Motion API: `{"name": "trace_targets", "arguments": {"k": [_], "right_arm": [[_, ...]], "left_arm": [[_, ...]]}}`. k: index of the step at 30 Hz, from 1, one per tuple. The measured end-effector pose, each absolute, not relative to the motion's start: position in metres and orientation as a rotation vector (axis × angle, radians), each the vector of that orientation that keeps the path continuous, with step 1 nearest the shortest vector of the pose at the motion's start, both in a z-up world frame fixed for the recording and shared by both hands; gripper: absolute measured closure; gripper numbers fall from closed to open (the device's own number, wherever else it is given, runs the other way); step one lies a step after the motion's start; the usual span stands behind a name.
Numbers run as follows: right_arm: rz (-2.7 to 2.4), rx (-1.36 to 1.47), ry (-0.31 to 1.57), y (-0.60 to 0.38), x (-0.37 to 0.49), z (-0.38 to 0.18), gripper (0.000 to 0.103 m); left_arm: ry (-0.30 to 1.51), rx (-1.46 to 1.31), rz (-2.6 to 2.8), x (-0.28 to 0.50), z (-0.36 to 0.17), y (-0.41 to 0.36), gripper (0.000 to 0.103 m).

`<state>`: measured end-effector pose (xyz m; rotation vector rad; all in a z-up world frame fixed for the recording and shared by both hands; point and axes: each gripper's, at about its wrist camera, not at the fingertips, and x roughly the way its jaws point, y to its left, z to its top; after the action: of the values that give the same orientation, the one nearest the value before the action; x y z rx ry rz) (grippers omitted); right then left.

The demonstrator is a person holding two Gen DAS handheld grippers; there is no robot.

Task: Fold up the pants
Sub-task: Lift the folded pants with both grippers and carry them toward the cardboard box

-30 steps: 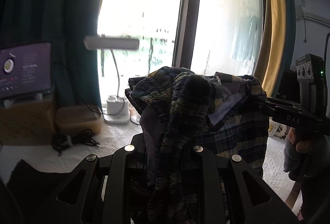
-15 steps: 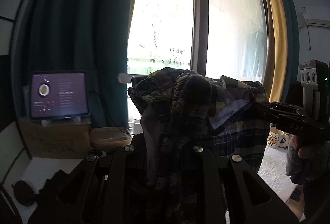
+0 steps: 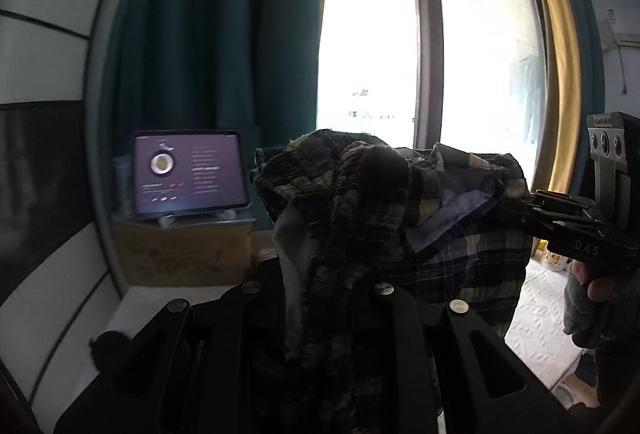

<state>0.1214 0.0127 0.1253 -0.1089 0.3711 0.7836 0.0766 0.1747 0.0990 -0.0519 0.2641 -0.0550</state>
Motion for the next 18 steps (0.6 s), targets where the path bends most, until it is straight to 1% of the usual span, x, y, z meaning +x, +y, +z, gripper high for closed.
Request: {"name": "trace_targets", "arguments": {"k": [7,18], "right_arm": [[0.855,-0.124,0.431,0.049,0.128,0.104,0.081],[0.873,-0.091,0.585,0.092,0.187,0.041,0.081]], "left_arm": [[0.331,-0.053,-0.013,0.078,0.077,0.201,0.084],[0.483,-0.091,0.012,0.129,0.031,0.235,0.083]]}}
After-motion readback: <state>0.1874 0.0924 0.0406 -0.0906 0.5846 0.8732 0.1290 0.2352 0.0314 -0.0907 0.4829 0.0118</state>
